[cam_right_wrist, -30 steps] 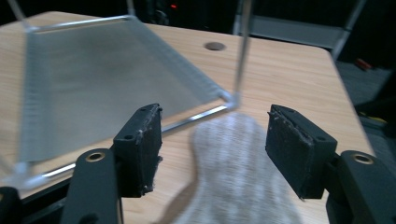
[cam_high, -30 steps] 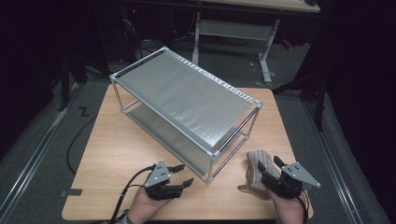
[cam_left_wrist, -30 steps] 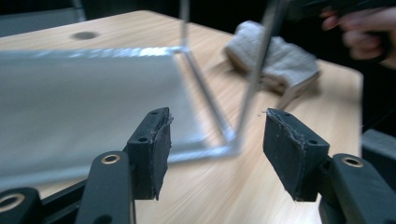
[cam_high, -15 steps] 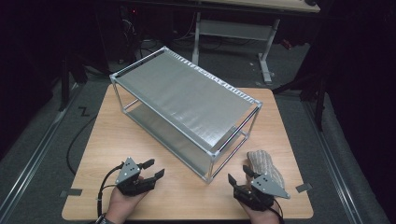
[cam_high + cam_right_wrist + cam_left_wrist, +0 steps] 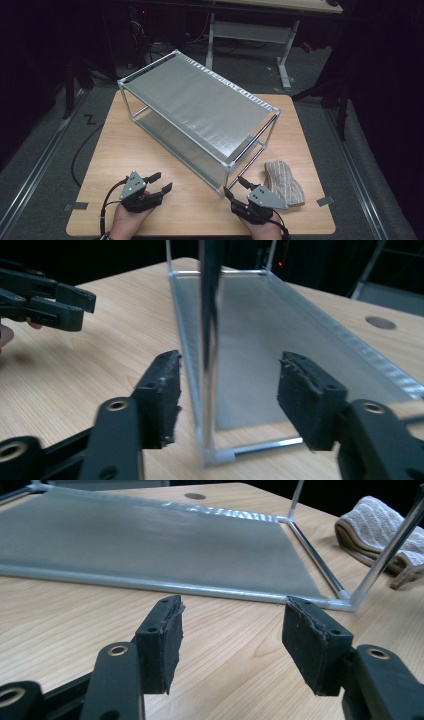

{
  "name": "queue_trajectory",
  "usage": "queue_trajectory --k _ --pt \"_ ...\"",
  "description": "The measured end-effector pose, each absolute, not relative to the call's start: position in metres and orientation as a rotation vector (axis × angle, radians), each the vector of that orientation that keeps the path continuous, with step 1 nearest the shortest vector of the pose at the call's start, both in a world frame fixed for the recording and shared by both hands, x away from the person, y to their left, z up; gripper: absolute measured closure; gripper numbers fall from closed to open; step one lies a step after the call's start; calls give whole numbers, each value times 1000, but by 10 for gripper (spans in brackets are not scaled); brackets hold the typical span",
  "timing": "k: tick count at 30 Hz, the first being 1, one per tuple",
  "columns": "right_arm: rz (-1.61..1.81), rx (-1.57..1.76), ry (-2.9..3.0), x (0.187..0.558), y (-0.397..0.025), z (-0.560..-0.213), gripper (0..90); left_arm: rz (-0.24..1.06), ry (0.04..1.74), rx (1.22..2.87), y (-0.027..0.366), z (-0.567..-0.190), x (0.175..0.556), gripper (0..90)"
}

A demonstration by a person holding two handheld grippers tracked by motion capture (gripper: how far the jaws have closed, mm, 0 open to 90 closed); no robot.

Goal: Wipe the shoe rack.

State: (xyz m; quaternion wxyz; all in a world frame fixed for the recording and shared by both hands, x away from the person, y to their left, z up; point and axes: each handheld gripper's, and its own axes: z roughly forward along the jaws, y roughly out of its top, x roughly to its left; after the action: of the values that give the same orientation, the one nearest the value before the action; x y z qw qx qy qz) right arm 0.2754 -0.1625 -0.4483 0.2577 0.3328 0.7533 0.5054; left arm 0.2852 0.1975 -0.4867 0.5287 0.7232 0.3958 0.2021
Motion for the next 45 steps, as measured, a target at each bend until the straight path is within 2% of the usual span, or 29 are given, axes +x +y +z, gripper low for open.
queue_trajectory --k 5,11,15,23,32,39,45 --pt "1380 834 2050 279 -152 -449 561 493 973 1727 204 -489 280 418" --pt "1376 808 2059 287 -141 -451 633 502 995 1715 210 -489 277 419" --pt "1378 777 2058 289 -140 -452 789 506 998 1714 209 -489 277 420" --pt "1387 741 2068 278 -149 -452 791 500 996 1715 204 -489 285 424" --pt "1311 838 1978 266 -193 -452 784 532 983 1720 199 -484 303 425" --pt "1295 1017 1867 278 -234 -455 785 580 986 1712 206 -476 310 425" --pt "1304 1097 1831 292 -248 -458 785 661 1015 1751 217 -461 325 435"
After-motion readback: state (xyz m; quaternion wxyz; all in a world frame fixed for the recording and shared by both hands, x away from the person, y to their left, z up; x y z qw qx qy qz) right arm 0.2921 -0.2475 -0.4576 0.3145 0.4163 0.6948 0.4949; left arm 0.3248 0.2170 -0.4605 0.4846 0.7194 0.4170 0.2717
